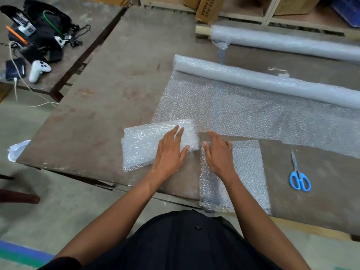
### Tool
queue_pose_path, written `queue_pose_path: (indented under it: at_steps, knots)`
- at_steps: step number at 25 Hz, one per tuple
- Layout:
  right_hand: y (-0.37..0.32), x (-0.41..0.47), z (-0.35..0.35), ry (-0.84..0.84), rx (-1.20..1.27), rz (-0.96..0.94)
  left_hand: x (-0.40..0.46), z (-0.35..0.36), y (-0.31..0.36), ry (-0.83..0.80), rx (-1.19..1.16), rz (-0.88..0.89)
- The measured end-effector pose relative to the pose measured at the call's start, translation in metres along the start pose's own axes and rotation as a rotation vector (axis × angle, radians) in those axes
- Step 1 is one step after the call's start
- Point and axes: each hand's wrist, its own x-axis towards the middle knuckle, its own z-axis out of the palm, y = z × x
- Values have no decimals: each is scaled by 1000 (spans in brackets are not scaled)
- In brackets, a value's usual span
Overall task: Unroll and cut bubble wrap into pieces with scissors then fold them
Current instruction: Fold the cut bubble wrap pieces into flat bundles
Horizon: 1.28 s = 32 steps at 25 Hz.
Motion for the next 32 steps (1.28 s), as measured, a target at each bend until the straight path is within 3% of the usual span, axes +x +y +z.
queue_pose_path:
  at_steps: [4, 8, 14, 18, 25, 28, 32]
  knots:
    - [63, -24, -15, 107, -157, 235, 12, 35, 61, -145, -154, 135]
    - [124, -34, -44, 57, -94, 423, 27, 57, 93, -227, -153, 102]
    - [176, -7, -75, -118, 18, 331, 56, 74, 108, -265, -7, -170]
    - [186, 13, -81, -114, 76, 330, 64, 72, 114, -278, 38, -134]
    - [184, 13, -89, -62, 520, 401, 76, 56, 124, -161, 95, -88]
    - [188, 10, -98, 17, 678, 429, 86, 54, 119, -114, -15, -110]
    - [195, 4, -109, 33, 784, 400, 88, 45, 116, -101, -410, -243]
